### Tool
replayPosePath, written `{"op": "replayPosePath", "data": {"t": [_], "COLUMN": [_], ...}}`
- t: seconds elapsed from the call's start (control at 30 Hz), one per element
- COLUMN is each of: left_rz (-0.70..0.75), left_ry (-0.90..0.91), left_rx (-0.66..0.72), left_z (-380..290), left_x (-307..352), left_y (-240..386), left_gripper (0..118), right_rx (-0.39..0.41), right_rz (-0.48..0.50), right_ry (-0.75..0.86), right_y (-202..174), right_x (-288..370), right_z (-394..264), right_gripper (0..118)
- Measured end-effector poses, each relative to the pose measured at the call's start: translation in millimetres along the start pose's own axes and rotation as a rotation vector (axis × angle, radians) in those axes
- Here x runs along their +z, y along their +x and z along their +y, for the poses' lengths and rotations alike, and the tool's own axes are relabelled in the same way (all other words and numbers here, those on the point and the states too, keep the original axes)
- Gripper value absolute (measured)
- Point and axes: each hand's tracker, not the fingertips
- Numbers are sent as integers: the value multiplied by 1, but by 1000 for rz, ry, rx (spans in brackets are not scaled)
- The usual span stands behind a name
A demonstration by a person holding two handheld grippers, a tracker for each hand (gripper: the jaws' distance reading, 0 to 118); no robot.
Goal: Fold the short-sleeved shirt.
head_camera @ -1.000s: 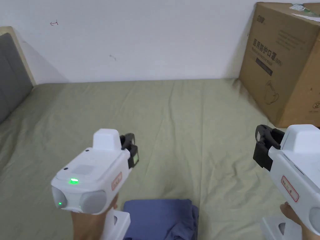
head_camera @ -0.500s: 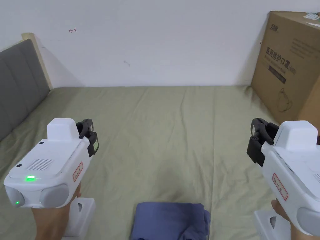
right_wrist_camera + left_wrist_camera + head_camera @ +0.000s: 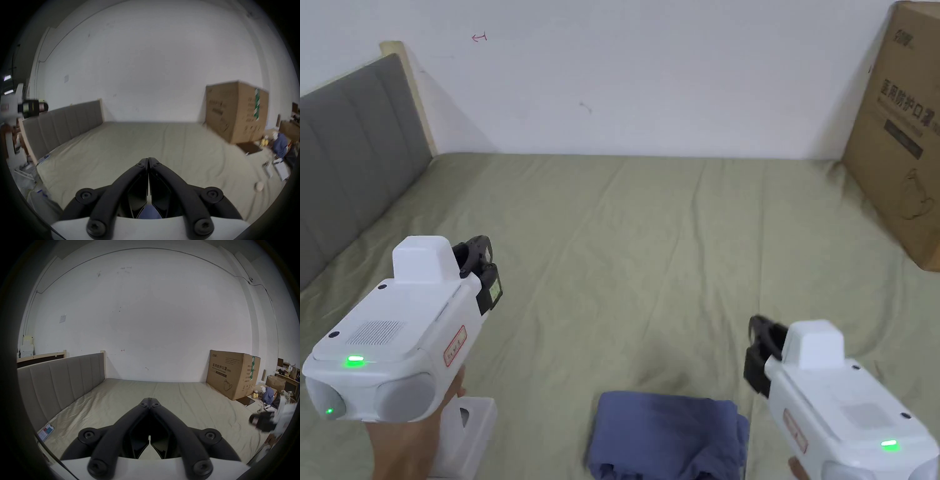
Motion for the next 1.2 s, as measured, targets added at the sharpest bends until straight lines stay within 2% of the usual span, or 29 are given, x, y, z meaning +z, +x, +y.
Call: {"op": "replayPosePath", "data": {"t": [0.03, 0.2, 0.27, 0.43, 0.5, 0.6, 0.67, 0.73, 0.8, 0.83, 0.87, 0.93, 0.97, 1.2], "left_rz": [2, 11, 9, -10, -36, -63, -108, -140, -168, -186, -192, -217, -229, -335], "left_ry": [-2, -31, -46, -117, -177, -286, -395, -503, -613, -675, -725, -829, -846, -973], "left_rx": [-1, 6, 7, 39, 75, 130, 185, 245, 307, 331, 340, 353, 364, 353], "left_z": [-5, -9, -13, -31, -44, -65, -84, -106, -129, -144, -154, -173, -173, -205], "left_x": [-5, -5, -8, -14, -19, -26, -35, -45, -54, -63, -68, -79, -82, -115], "left_y": [-8, -13, -16, -23, -23, -21, -18, -17, -12, -12, -9, 1, 9, 40], "left_gripper": [0, 0, 0, 0, 0, 0, 4, 18, 27, 43, 72, 101, 107, 105], "right_rx": [-10, 46, 37, 82, 115, 69, 13, 27, 50, 53, 53, 46, 43, 37], "right_rz": [20, 71, 79, 60, 1, 40, 37, 35, 37, 38, 38, 42, 43, 42], "right_ry": [-42, -177, -228, -323, -407, -250, -267, -279, -288, -289, -290, -294, -296, -302], "right_y": [-2, -16, -21, -28, -25, -17, -14, -14, -16, -15, -15, -14, -14, -12], "right_x": [-9, -43, -52, -67, -75, -66, -64, -66, -66, -66, -65, -65, -65, -67], "right_z": [-13, -75, -95, -138, -161, -179, -182, -180, -177, -177, -176, -175, -175, -174], "right_gripper": [0, 0, 0, 0, 0, 0, 0, 0, 0, 0, 0, 0, 0, 0]}}
